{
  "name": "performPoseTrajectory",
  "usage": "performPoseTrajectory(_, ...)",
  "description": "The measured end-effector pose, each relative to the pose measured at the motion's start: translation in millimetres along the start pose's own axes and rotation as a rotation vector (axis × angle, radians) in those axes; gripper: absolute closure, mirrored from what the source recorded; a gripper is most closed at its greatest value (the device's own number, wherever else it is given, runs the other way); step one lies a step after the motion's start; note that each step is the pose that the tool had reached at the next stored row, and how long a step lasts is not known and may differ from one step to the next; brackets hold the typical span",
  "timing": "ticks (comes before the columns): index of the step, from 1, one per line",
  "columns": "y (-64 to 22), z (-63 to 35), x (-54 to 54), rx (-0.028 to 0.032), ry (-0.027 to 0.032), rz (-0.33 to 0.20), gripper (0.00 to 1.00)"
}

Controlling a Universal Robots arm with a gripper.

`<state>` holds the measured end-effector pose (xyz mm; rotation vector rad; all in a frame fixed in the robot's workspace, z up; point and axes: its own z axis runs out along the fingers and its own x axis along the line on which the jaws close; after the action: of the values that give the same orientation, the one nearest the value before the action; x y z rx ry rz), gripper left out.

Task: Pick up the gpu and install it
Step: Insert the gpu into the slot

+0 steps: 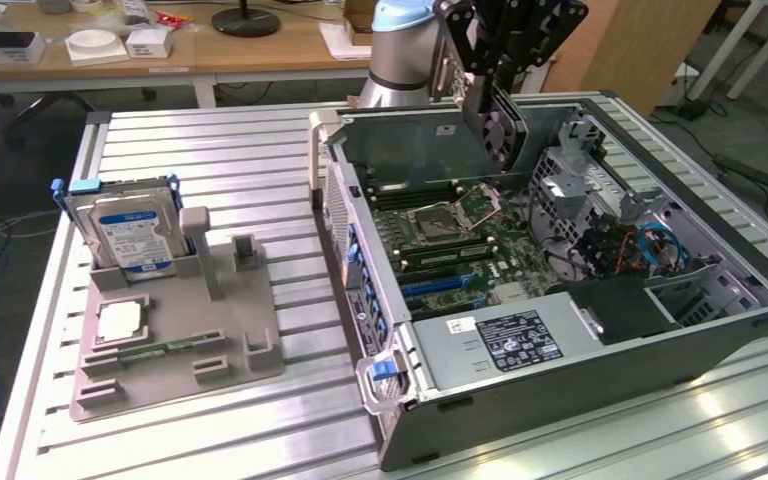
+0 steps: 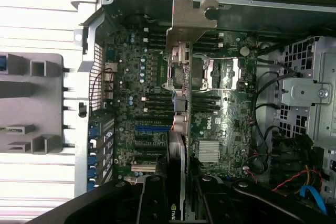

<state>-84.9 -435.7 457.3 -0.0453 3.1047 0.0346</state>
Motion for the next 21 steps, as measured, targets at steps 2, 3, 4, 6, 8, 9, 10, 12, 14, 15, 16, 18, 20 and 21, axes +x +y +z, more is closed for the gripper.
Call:
performPoseTrajectory(2,0.0,0.0,0.0,0.0,0.0,0.0,0.74)
performPoseTrajectory(3,0.0,0.0,0.0,0.0,0.0,0.0,0.74)
performPoseTrajectory(4,0.0,0.0,0.0,0.0,0.0,0.0,0.74)
performPoseTrajectory(6,0.0,0.0,0.0,0.0,0.0,0.0,0.74)
performPoseTrajectory(8,0.0,0.0,0.0,0.0,0.0,0.0,0.74)
performPoseTrajectory(9,0.0,0.0,0.0,0.0,0.0,0.0,0.74)
performPoseTrajectory(10,0.0,0.0,0.0,0.0,0.0,0.0,0.74)
performPoseTrajectory(12,0.0,0.0,0.0,-0.0003,0.0001,-0.008,0.74)
performPoseTrajectory(14,0.0,0.1,0.0,-0.0009,0.0003,-0.021,0.74)
performPoseTrajectory(15,0.0,0.1,0.0,-0.0012,0.0006,-0.03,0.74)
performPoseTrajectory(16,0.0,0.0,0.0,-0.0014,0.0008,-0.038,0.74)
performPoseTrajectory(18,0.0,0.0,0.0,-0.0021,0.0012,-0.055,0.74)
performPoseTrajectory(20,0.0,0.0,0.0,-0.0027,0.0016,-0.073,0.74)
performPoseTrajectory(21,0.0,0.0,0.0,-0.003,0.0018,-0.083,0.74)
